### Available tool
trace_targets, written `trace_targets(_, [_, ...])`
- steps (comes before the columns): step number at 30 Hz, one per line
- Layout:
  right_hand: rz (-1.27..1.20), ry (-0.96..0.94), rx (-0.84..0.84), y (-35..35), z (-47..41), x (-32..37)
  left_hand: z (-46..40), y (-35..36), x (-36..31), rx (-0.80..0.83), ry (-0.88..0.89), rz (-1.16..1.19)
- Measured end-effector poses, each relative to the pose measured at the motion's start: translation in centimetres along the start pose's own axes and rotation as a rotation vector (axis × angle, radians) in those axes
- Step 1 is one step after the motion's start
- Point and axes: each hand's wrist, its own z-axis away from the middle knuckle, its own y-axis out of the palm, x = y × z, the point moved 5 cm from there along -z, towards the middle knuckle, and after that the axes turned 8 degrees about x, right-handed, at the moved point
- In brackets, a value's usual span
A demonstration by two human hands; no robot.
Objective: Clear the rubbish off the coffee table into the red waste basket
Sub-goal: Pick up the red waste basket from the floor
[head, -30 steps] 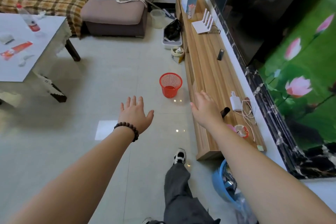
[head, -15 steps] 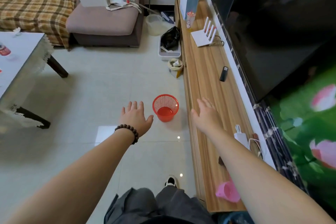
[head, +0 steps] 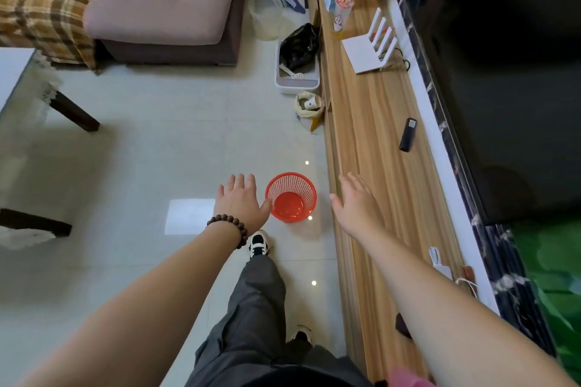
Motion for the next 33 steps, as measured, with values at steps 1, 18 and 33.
trace_targets(1, [-0.002, 0.007, 0.005, 0.0, -1.6, 0.4, -1.8, -0.4, 0.3, 0.009, 0.007, 0.003])
trace_targets(18, [-0.043, 0.179, 0.204, 9.2, -21.2, -3.1, -24.5, 5.9, 3.0, 0.226, 0.052, 0.178])
trace_targets(33, [-0.171, 0.406, 0.396, 31.2, -34.7, -18.5, -37.7, 33.7, 5.1, 0.445, -0.188, 0.398])
